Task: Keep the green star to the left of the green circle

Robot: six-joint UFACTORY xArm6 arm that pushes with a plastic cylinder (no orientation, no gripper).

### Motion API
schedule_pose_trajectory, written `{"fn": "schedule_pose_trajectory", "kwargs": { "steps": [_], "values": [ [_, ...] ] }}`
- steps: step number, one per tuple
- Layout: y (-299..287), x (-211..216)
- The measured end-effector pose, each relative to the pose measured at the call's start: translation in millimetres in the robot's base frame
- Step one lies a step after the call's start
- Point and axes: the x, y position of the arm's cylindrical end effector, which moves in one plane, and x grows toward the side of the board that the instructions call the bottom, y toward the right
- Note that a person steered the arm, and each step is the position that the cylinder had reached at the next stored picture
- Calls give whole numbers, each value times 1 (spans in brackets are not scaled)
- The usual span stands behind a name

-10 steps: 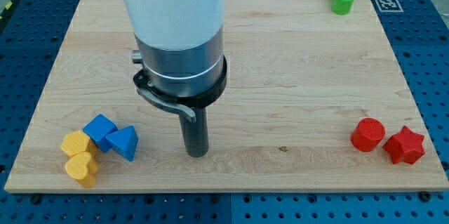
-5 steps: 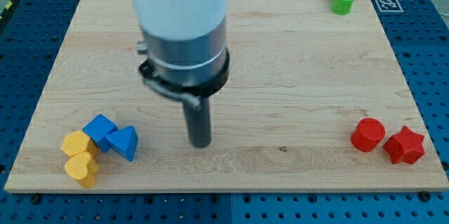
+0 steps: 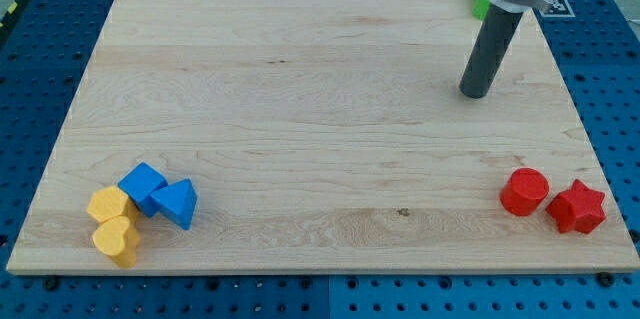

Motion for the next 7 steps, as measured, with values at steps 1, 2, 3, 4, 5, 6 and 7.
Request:
{"fn": "schedule_pose_trajectory", "kwargs": {
  "steps": [1,2,3,4,5,6,7],
  "values": [
    [38,-23],
    [120,-58],
    [165,-71],
    [165,-113],
    [151,-182],
    [150,-200],
    [109,-204]
  ]
}}
